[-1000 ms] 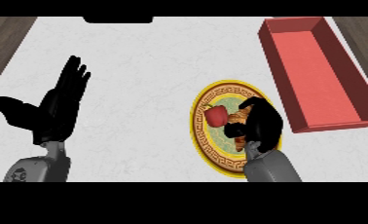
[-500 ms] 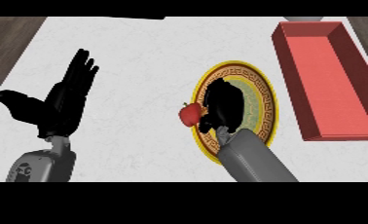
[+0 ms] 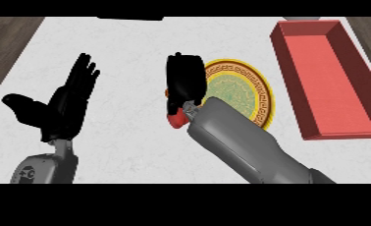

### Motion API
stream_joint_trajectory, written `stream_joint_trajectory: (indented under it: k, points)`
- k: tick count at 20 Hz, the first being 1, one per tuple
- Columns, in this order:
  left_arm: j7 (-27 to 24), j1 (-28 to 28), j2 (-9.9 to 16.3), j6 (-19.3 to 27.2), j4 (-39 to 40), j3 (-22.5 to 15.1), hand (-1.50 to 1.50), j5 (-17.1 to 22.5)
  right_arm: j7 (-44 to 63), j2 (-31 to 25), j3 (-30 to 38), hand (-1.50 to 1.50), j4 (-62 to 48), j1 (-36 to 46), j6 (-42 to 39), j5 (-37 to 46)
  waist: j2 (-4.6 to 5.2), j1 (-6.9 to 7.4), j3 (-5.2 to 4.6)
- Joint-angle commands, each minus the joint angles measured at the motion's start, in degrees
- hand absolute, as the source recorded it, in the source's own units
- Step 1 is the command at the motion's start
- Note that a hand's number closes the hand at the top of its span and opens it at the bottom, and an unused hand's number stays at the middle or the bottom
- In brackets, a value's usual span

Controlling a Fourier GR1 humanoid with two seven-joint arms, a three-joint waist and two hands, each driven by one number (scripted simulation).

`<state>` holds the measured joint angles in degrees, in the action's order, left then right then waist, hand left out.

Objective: Pick the croissant from the plate and place it in the cardboard box

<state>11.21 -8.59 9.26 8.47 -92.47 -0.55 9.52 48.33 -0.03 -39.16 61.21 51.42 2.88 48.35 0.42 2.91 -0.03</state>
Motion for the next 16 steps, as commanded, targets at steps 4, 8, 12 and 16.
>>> stream_joint_trajectory:
  k: [4, 8, 12, 16]
  points:
    - [0.12, 2.02, -0.16, -0.35, -1.71, 0.66, 0.0, 0.65, 8.13, 0.03, 1.11, 1.5, 4.79, 7.94, 8.48, -0.67, -0.5, -1.13, 0.01]
    - [0.31, 3.71, 0.51, 0.0, -2.95, 1.52, 0.0, 0.23, 12.45, -0.09, 5.67, 1.5, 3.46, 9.78, 9.98, 5.28, -0.6, -2.32, 0.02]
    - [-1.74, 2.28, -0.07, 0.39, 0.08, 2.64, 0.0, 0.09, 16.37, -2.47, 9.61, 1.5, 4.49, 12.03, 10.84, 10.29, -0.52, -3.08, -0.01]
    - [1.08, 2.54, 1.68, -0.11, -2.29, 3.67, 0.0, 0.67, 17.19, -6.41, 15.35, 1.5, 8.32, 11.89, 6.19, 10.26, -0.71, -3.28, 0.02]
